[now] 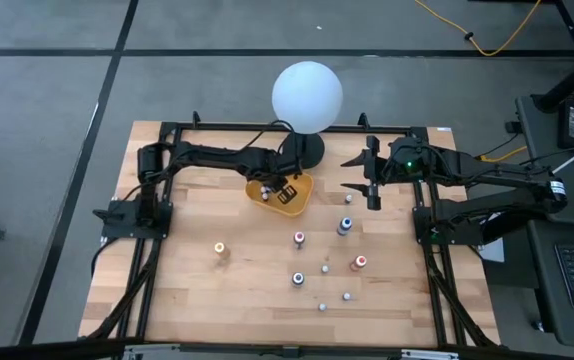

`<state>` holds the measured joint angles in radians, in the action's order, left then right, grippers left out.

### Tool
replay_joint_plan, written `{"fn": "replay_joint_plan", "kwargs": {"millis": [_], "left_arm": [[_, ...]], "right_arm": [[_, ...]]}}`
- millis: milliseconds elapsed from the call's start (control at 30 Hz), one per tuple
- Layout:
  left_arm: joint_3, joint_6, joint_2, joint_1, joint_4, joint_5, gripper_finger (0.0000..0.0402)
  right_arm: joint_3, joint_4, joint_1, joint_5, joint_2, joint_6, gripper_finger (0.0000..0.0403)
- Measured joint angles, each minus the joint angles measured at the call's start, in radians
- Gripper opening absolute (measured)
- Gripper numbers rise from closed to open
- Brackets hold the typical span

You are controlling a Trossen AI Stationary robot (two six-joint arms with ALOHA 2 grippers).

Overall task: Pick & Place food coloring
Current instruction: Put the small black food coloring bottle into the yellow bin

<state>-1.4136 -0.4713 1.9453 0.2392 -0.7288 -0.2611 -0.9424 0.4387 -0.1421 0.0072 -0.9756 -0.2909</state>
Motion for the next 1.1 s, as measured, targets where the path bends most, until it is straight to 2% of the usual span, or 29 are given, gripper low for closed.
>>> {"fn": "replay_joint_plan", "kwargs": {"millis": [400, 500, 1100], "left_arm": [[0.002, -0.021, 0.027, 0.0, -0.009, 0.005, 0.0061], [0.0, -0.03, 0.025, 0.001, -0.001, -0.025, 0.0061], [0.0, -0.031, 0.056, 0.007, -0.005, -0.008, 0.0064]], "right_arm": [[0.0, 0.003, 0.0, 0.0, 0.0, -0.003, 0.0241], [0.0, 0.012, 0.0, 0.0, 0.0, -0.003, 0.0241], [0.0, 0.02, -0.009, 0.0, 0.0, -0.005, 0.0241]]}}
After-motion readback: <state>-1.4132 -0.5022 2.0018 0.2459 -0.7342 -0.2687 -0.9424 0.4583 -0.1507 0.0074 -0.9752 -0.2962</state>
